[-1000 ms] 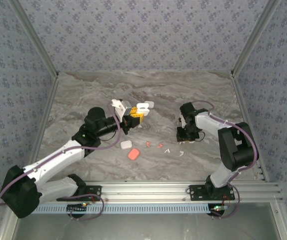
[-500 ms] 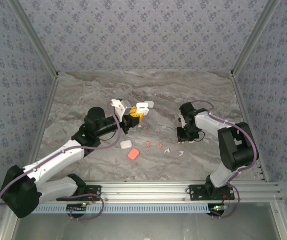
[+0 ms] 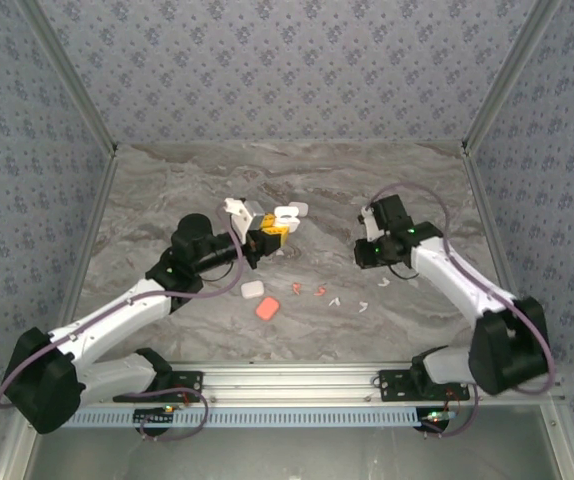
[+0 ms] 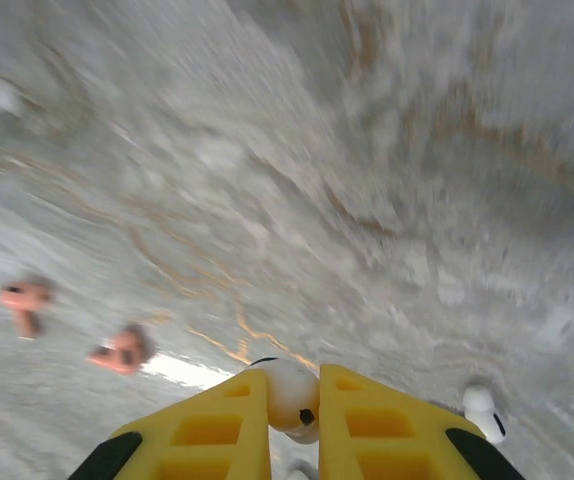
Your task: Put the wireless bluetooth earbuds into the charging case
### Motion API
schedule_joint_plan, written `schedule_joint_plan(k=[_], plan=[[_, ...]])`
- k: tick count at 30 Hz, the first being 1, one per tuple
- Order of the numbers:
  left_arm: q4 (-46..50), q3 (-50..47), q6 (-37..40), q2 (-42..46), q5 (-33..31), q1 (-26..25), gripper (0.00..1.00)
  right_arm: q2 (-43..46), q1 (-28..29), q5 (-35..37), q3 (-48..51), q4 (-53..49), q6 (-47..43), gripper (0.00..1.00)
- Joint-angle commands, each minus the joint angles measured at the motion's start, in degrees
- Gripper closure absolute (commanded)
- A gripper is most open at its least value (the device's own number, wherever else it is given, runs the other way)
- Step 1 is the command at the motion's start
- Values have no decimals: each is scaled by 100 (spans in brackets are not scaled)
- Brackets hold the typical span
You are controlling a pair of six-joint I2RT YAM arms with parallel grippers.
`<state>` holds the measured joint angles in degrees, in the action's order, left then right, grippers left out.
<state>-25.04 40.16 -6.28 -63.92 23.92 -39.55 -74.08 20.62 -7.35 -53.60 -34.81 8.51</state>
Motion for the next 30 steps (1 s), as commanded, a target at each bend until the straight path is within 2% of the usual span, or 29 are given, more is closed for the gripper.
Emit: schedule_joint_plan(k=[1,7,11,19,30], plan=[[-482,-14,-308,-139,203,-47,100,656,114,-394,-277,437,-265,84],[-741,51,-549,-448,394,-80,100,1403,631,-523,-676,1051,-657,85],[-731,113,-524,-532,437,-106,100,1563,1094,-465,-891,1505,-850,85],[-722,172,-457,-643,471,-228,100,1154,1815,-329,-1351,1800,-1145,85],[-726,202,-400,-657,429,-281,100,773,2079,-329,-1401,1715,-1203,85]])
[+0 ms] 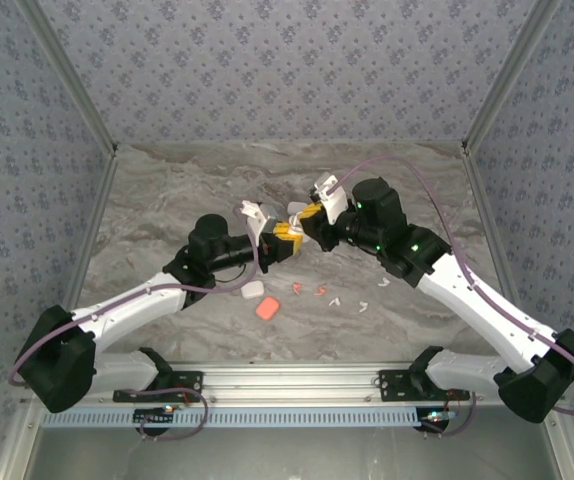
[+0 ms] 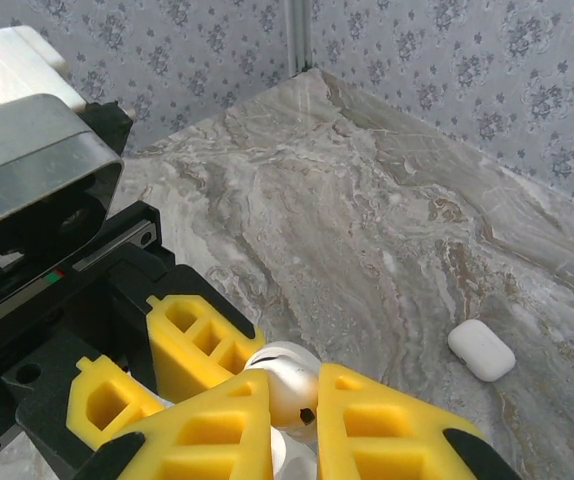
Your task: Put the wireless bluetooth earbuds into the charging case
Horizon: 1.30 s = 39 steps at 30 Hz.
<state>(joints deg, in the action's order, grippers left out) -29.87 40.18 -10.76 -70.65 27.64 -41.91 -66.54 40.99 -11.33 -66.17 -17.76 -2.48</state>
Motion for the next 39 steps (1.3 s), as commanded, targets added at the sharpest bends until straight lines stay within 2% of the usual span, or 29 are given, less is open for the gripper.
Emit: schedule_joint_plan(k=[1,18,33,35,39], plan=[[-239,200,46,16,57,-41,100,26,50,66,-125,2,-103,85],[-247,159,48,69,31,-45,100,-6,85,237,138,-149,-60,85],[-254,155,47,78,25,-43,100,-149,104,-360,140,-76,81,84],[-278,148,57,82,14,-43,100,-140,61,-534,114,-96,136,82],[-361,87,53,120,-39,-45,100,-47,-129,-933,-5,-154,345,67]])
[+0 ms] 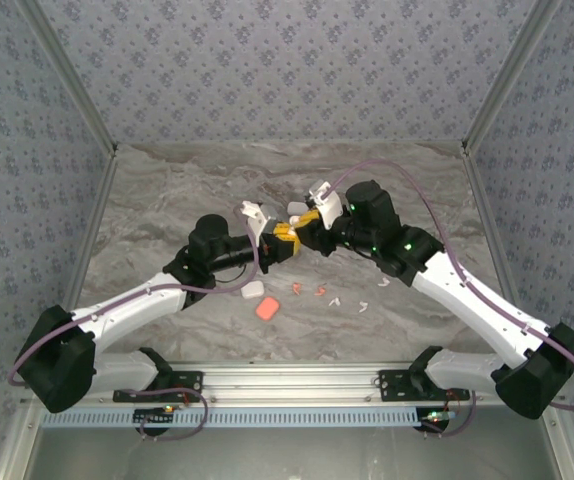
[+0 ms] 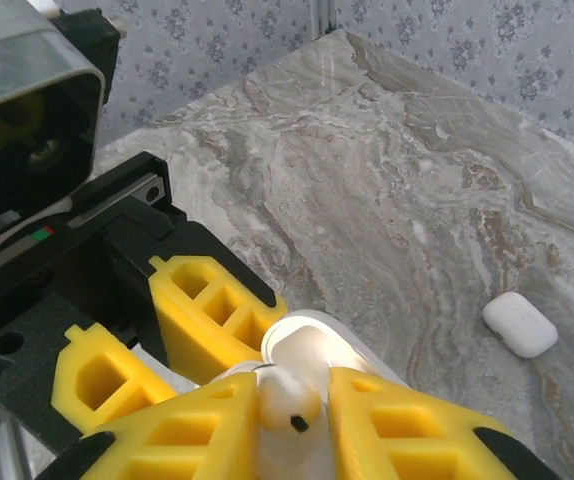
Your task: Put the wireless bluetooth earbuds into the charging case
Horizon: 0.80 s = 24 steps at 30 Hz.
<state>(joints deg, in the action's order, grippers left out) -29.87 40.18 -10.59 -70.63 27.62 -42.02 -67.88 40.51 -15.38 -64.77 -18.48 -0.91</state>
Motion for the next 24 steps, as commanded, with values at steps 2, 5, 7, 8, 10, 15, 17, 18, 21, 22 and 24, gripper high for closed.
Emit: schedule_joint_plan(k=[2,5,7,8,10,15,17,18,21,22,24], plan=[[-409,45,41,142,-71,-31,100,176,-220,-711,-253,-129,333,61],[-486,-12,46,177,-116,-31,100,418,-516,-936,-305,-77,627,51],[-546,-57,48,197,-151,-34,100,575,-804,-997,-303,-122,868,46],[-568,-77,48,207,-174,-32,100,631,-929,-1009,-300,-175,970,45],[-627,-105,48,224,-222,-34,100,703,-1283,-937,-286,-412,1170,41],[-784,-220,79,326,-396,-34,100,531,-2167,-328,-212,-1721,1355,37],[-760,-226,114,374,-431,-34,100,361,-2546,-9,-44,-2278,1520,38],[-736,-224,134,386,-440,-39,100,281,-2701,111,57,-2421,1583,38],[-672,-222,173,427,-460,-34,100,15,-3140,235,510,-2583,1673,42],[-652,-218,194,444,-459,-34,100,-72,-3253,236,679,-2558,1705,43],[-617,-221,212,455,-465,-34,100,-241,-3443,244,979,-2455,1738,45]])
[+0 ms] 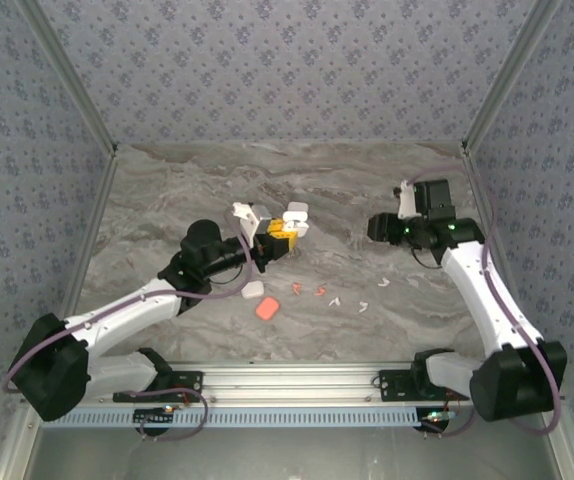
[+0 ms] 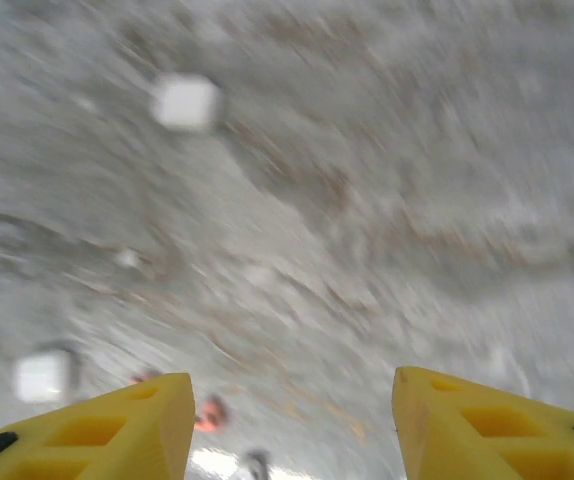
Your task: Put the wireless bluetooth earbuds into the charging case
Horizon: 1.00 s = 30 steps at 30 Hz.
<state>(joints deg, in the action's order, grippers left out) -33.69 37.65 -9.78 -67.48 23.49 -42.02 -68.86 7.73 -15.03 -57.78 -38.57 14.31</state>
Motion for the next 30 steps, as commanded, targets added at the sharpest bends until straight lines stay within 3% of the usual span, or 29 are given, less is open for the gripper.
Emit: schedule_joint_plan(k=[1,11,30], plan=[[-217,31,142,150,-63,-34,100,-251,-236,288,416,-409,217,46],[-136,-20,191,161,-123,-28,100,-1223,-343,556,1022,-28,312,58],[-23,13,242,122,-125,-34,100,-1955,-340,469,1193,551,487,70]])
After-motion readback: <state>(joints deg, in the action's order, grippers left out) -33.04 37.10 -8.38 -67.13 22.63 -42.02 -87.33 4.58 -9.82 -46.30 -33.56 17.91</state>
